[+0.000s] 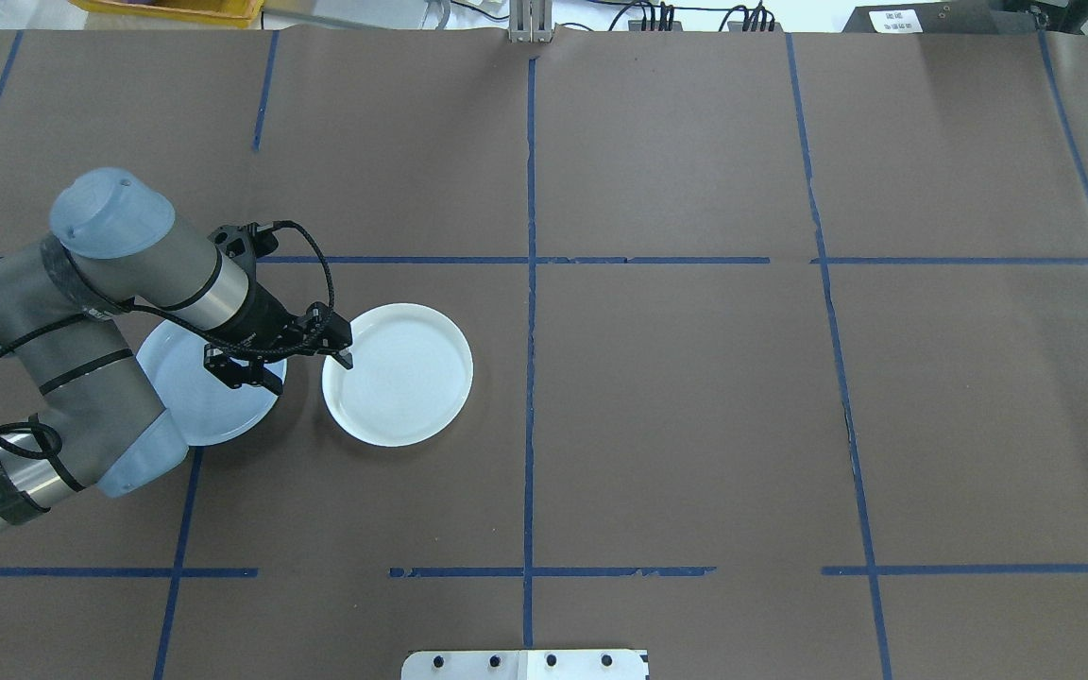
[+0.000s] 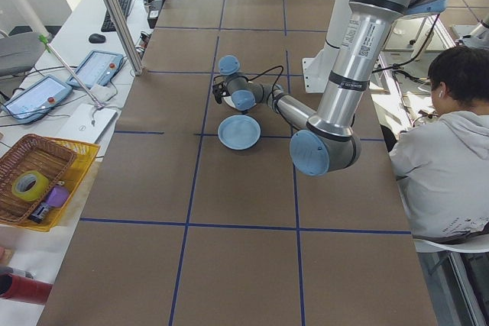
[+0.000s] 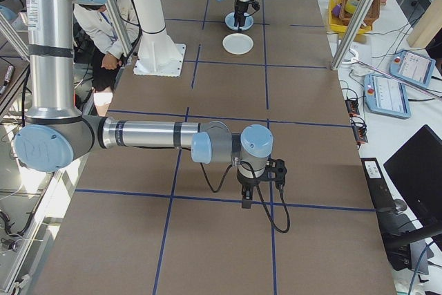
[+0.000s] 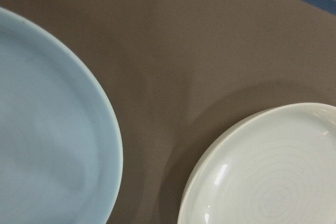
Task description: Stack plate in center
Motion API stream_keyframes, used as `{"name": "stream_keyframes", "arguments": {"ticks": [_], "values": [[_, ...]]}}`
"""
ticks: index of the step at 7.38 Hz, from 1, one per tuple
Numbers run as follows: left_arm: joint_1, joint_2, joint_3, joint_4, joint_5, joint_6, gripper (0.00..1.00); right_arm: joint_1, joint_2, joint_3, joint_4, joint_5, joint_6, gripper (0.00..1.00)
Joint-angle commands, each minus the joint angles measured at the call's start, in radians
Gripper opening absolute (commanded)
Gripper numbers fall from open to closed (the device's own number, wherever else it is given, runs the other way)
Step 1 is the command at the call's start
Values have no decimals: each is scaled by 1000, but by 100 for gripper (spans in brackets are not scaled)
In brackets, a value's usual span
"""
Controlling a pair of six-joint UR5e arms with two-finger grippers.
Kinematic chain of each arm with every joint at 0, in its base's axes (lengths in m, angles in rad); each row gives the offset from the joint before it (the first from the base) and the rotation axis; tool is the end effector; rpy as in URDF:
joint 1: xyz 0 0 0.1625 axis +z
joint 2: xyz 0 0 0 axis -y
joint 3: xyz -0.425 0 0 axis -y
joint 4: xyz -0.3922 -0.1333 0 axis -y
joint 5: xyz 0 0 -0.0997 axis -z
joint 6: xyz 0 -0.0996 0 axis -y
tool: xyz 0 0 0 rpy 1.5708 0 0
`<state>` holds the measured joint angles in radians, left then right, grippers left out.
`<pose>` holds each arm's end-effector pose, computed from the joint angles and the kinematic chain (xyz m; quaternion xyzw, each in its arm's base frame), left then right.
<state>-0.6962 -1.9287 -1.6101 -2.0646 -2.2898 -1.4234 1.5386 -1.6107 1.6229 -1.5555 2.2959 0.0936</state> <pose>0.4411 -0.4569 0.3784 -0.1245 0.4980 -0.0830 0.8542 0.0519 -0.4788 0.6542 -0.0095 -0.3547 0.0238 0.9346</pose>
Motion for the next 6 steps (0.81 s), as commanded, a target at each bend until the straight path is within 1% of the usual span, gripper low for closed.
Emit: {"name": "stream_keyframes", "arguments": {"ticks": [1,2,3,4,5,6], "values": [[27,-3,4,-2,1,-2,98,0,0,0,0,0,0,100],[39,-1,10,-2,-2,-2,93,0,0,0,0,0,0,100],[46,-3,9,-2,-4,-2,75,0,0,0,0,-1,-2,100],[46,-3,9,-12,-5,3,44,0,0,0,0,-1,0,100],[46,-1,10,-20,-4,7,37,0,0,0,0,0,-2,100],[46,-1,10,-20,-5,9,37,0,0,0,0,0,0,100]]}}
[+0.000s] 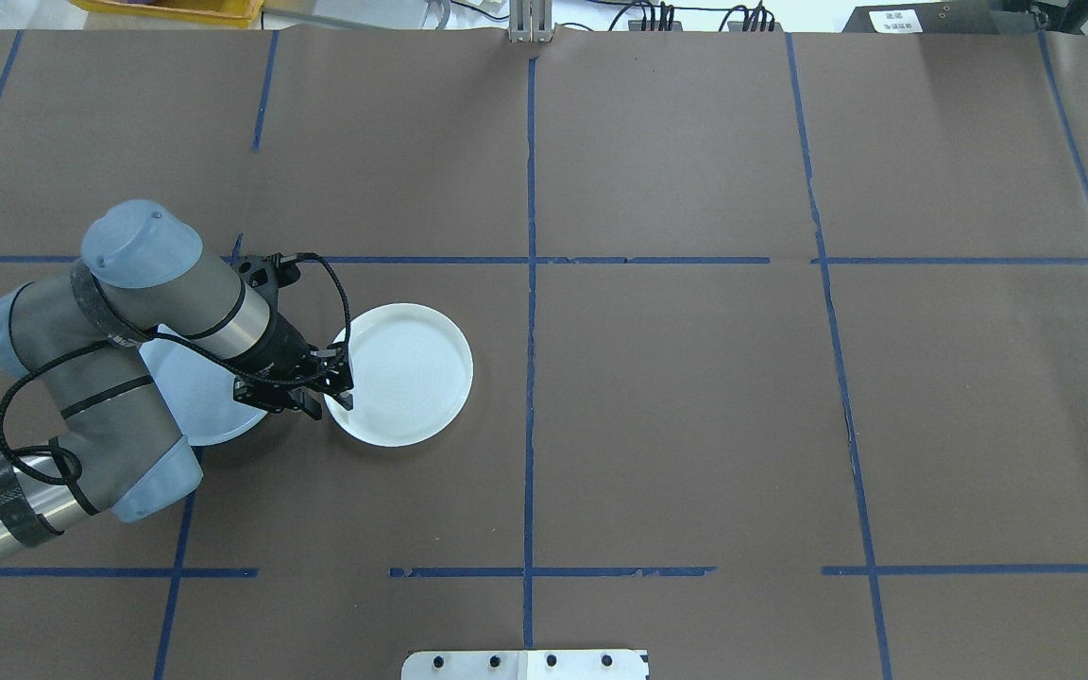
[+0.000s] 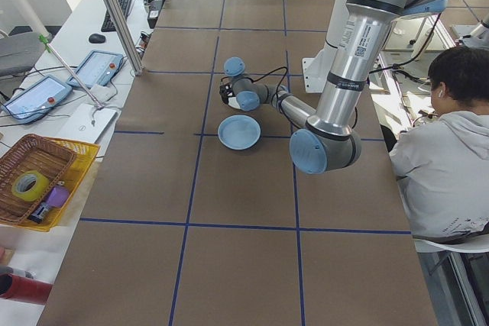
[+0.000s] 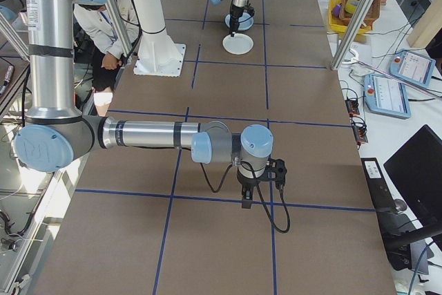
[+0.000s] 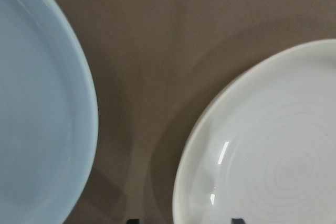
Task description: Stack plate in center
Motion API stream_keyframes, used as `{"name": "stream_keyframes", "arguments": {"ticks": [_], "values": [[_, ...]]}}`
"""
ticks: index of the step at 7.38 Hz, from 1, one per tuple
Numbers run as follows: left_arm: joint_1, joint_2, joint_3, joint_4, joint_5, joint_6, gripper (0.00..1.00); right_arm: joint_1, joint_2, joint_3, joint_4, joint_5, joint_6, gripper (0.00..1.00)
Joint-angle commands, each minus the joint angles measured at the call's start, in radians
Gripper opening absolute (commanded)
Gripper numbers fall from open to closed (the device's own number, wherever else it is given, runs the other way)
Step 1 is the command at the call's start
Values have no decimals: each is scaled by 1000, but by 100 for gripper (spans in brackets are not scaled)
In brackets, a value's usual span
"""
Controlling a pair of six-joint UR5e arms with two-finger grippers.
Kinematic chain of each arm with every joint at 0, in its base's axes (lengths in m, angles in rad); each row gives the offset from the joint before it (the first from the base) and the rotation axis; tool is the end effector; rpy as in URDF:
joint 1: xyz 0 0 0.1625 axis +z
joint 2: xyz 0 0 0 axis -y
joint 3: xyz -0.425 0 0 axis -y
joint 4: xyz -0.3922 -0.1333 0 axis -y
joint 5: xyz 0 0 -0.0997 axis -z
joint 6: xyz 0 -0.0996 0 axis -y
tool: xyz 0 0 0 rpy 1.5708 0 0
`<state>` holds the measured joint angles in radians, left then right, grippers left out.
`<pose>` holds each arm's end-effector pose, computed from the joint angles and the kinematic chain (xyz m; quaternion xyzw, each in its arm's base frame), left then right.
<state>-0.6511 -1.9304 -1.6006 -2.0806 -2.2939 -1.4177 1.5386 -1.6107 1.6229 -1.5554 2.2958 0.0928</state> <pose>0.4626 -0.4372 0.3798 -0.1341 0.4988 -0.0586 0.8543 0.0519 -0.4789 0.6541 -0.0093 -0.3547 0.0234 0.9346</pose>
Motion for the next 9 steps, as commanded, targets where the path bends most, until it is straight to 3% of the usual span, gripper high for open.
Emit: {"name": "stream_keyframes", "arguments": {"ticks": [1,2,3,5,7,9], "values": [[1,2,1,-4,-1,3,37,0,0,0,0,1,-1,100],[1,4,2,-6,-1,3,37,0,0,0,0,-1,1,100],[1,4,4,-6,-1,5,29,0,0,0,0,1,1,100],[1,4,1,-6,-16,5,0,0,0,0,0,1,1,100],[-10,10,-12,-9,-65,9,0,0,0,0,0,1,1,100],[-108,14,-15,-48,-200,90,0,0,0,0,0,-1,1,100]]}}
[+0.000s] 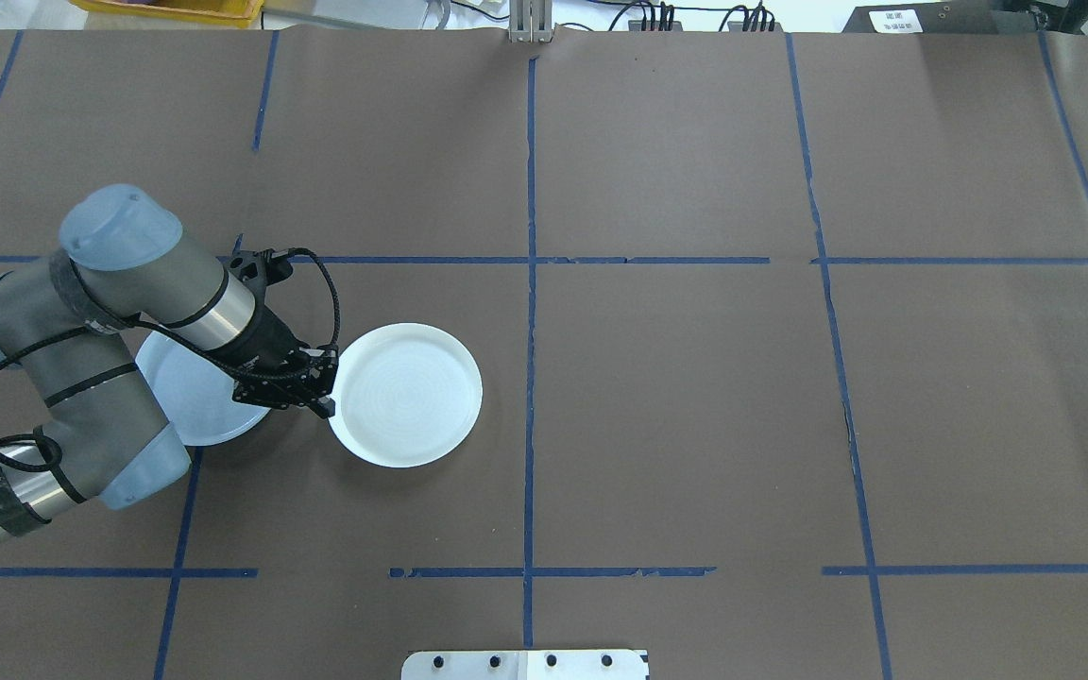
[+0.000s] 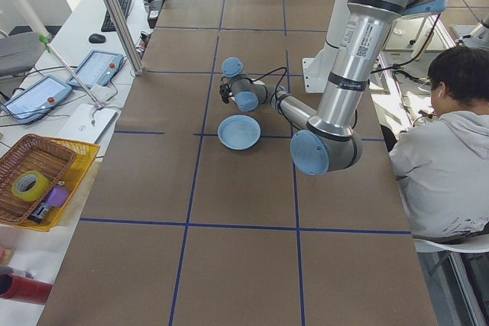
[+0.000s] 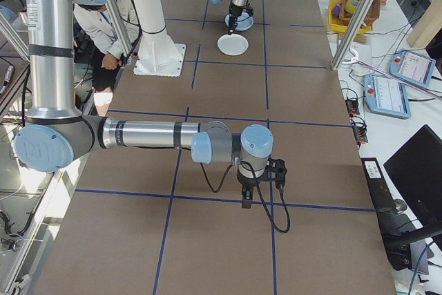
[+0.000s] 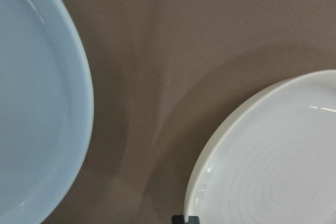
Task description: Stack plate in center
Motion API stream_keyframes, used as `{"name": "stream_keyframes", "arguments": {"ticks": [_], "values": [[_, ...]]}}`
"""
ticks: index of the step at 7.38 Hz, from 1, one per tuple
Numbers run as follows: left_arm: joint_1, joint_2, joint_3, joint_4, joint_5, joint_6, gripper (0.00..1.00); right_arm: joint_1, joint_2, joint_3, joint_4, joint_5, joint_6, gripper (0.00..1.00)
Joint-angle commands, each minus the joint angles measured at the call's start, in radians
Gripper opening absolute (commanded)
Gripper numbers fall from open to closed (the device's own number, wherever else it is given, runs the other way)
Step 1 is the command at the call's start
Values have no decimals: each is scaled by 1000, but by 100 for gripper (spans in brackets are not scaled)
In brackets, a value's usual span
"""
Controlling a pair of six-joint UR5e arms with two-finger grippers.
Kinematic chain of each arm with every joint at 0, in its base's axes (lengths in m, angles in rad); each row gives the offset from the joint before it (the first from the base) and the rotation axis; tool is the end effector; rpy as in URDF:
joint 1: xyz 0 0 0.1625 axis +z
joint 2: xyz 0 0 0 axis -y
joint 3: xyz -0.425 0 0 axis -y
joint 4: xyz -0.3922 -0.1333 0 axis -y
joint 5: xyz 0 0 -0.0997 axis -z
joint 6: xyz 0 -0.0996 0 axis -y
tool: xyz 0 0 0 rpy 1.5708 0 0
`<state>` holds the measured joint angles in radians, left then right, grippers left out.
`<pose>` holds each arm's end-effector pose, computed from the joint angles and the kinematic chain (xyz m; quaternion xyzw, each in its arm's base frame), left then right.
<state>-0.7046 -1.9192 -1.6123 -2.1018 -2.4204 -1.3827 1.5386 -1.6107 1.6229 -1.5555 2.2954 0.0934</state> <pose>0.4349 -0.4465 0.3733 -0.1583 0.5246 -0.0314 0.8359 0.0519 -0.4788 0.6542 -0.0094 -0.3545 0.0237 0.9347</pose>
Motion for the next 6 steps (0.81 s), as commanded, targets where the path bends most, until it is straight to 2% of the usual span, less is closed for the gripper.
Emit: {"name": "stream_keyframes", "arguments": {"ticks": [1,2,3,4,6], "values": [[-128,32,-3,-36,-133,145,0,2,0,0,0,1,0,100],[-195,60,-3,-37,-187,250,0,0,0,0,0,1,0,100],[-252,101,2,-35,-204,355,0,0,0,0,0,-1,0,100],[-300,156,9,-35,-204,478,0,0,0,0,0,1,-1,100],[-323,224,38,-30,-203,617,0,0,0,0,0,1,0,100]]}}
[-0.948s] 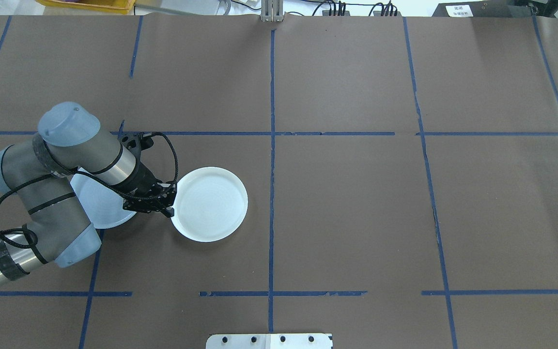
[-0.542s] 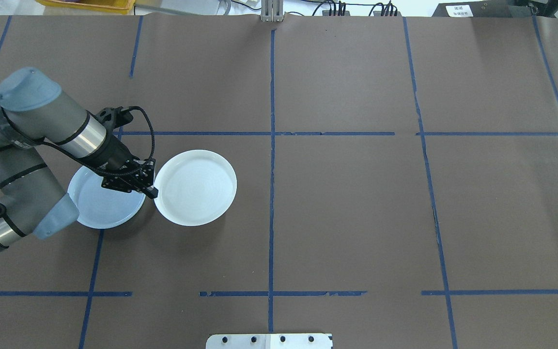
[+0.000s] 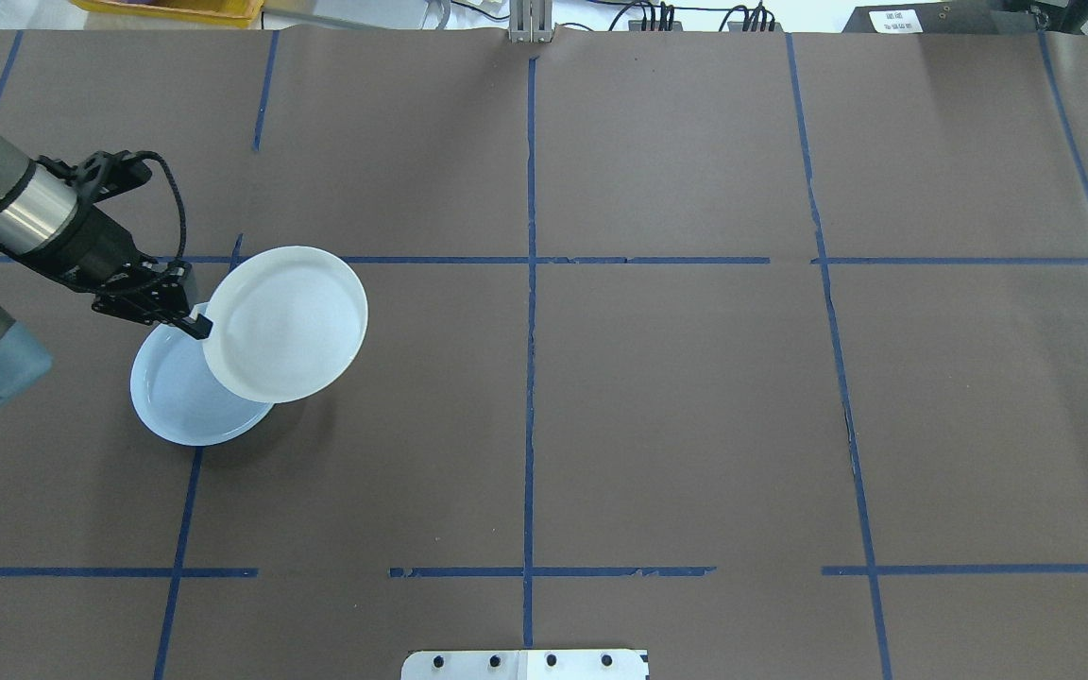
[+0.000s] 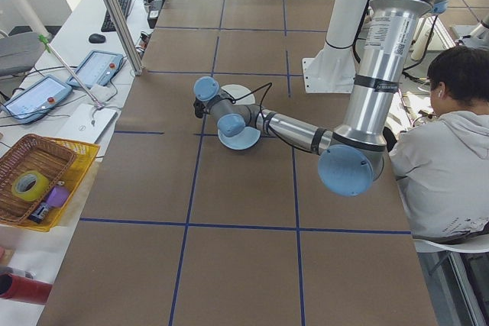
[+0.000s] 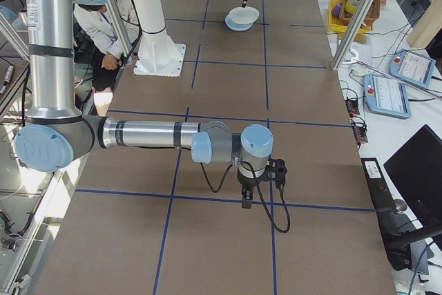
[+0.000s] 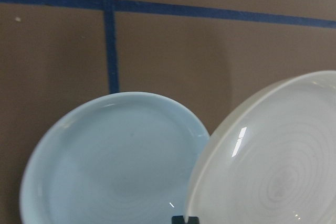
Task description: Stack plate in center
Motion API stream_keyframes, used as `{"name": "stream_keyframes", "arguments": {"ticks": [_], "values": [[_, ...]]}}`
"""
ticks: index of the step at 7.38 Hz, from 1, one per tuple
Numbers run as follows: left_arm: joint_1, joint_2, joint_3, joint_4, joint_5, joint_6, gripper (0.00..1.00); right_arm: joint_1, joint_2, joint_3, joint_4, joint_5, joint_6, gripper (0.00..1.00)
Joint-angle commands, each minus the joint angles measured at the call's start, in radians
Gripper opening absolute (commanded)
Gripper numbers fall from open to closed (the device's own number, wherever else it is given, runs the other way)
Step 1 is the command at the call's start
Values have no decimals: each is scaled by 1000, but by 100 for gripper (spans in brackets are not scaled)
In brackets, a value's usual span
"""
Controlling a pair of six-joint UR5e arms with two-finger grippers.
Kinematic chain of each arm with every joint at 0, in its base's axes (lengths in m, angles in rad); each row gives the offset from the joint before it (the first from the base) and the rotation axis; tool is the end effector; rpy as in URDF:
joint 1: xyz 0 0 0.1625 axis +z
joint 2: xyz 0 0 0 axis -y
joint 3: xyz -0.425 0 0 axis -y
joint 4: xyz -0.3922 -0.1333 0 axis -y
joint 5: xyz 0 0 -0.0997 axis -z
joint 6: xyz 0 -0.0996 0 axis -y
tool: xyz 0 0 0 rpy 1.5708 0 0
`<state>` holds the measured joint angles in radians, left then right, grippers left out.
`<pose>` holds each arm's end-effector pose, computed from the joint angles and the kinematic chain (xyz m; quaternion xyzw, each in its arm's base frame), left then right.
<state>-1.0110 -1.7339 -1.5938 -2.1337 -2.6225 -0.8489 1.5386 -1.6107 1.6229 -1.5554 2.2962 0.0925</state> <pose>0.2583 -0.5003 0.4776 -0.0614 0.5609 0.0658 0.8230 0.0518 -0.4789 0.6541 -0.0092 -0.3549 0.0233 0.9346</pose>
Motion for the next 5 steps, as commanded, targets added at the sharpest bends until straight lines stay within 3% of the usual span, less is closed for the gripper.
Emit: {"name": "stream_keyframes", "arguments": {"ticks": [1,4,5], "values": [[-8,37,55,-2,6,83,0,0,0,0,0,0,1,100],[-3,30,89,-2,4,80,0,0,0,0,0,0,0,100],[-3,30,107,-5,6,83,49,0,0,0,0,0,1,100]]}}
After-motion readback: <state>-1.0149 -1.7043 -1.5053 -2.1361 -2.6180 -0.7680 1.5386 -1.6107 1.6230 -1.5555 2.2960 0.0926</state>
